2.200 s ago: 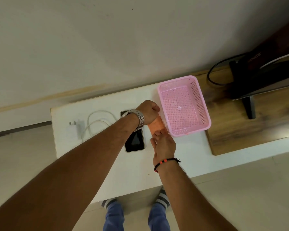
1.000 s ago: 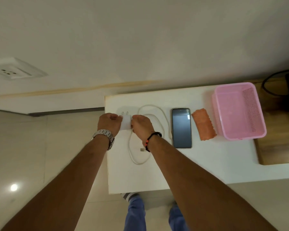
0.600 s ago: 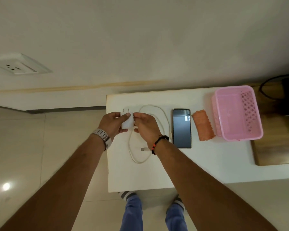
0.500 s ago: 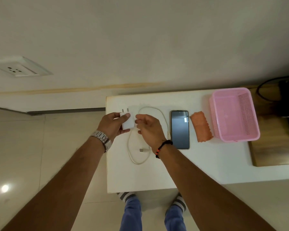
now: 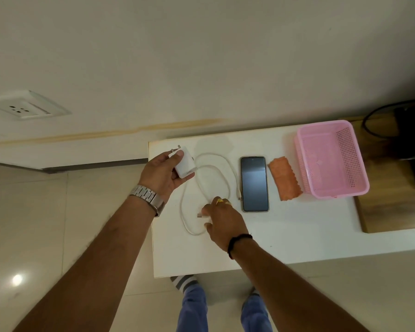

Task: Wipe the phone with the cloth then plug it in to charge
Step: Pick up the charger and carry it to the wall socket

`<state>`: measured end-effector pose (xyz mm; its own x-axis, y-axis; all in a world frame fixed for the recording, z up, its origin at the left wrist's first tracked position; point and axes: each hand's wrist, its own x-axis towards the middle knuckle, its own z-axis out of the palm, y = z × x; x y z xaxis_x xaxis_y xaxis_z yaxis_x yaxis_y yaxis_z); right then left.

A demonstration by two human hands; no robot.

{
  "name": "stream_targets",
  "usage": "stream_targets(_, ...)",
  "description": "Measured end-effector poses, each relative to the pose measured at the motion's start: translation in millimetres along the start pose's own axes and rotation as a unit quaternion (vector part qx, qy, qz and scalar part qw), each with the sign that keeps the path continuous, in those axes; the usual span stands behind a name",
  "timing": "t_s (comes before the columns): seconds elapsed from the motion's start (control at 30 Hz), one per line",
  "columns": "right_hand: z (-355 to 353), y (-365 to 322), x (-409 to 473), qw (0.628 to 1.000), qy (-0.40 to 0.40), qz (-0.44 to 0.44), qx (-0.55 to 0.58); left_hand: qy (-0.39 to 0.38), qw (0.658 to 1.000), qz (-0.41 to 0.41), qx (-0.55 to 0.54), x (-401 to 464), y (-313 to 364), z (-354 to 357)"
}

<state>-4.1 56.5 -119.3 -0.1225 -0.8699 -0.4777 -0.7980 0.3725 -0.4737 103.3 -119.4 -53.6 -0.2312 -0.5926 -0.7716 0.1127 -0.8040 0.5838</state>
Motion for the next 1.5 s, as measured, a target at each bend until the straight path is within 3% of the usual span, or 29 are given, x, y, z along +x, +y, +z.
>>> stream_targets(0.17, 1.6, -3.5, 7.9, 0.996, 0.038, -0.017, -0.073, 0.008, 1.000, -0.007, -0.019, -5.5, 1.8, 2.1)
stream_targets(0.23, -3.7, -6.1, 6.3, 0.997, 0.071, -0.014, -0.028, 0.014, 0.999, -0.008, -0.029, -9.1, 3.9, 3.7)
stream_targets(0.3, -16.3, -11.1, 2.1, 0.989, 0.116, 0.014, 0.092, 0.024, 0.999, -0.010, -0.039, -13.8, 6.3, 6.4)
stream_targets(0.4, -45.4, -21.8, -1.9, 0.928, 0.148, 0.058, 0.336, 0.028, 0.998, -0.013, -0.049, -22.0, 9.1, 14.0)
stream_targets(0.5, -82.4, -32.4, -5.2, 0.832, 0.159, 0.082, 0.525, 0.019, 0.998, -0.006, -0.053, -30.1, 12.2, 24.5)
stream_targets(0.57, -104.7, -36.7, -10.3, 0.787, 0.149, 0.087, 0.592, 0.010, 0.998, 0.003, -0.056, -35.6, 16.5, 32.6)
stream_targets(0.67, -128.0, -42.0, -17.8, 0.763, 0.132, 0.081, 0.627, 0.002, 0.998, 0.012, -0.063, -43.5, 25.1, 45.1)
stream_targets(0.97, -158.9, -50.3, -24.8, 0.747, 0.149, 0.087, 0.642, -0.026, 0.997, 0.039, -0.067, -62.0, 34.7, 76.5)
stream_targets(1.5, -165.4, -56.7, -17.6, 0.781, 0.160, 0.091, 0.596, -0.016, 0.990, 0.141, 0.008, -66.5, 39.1, 75.6)
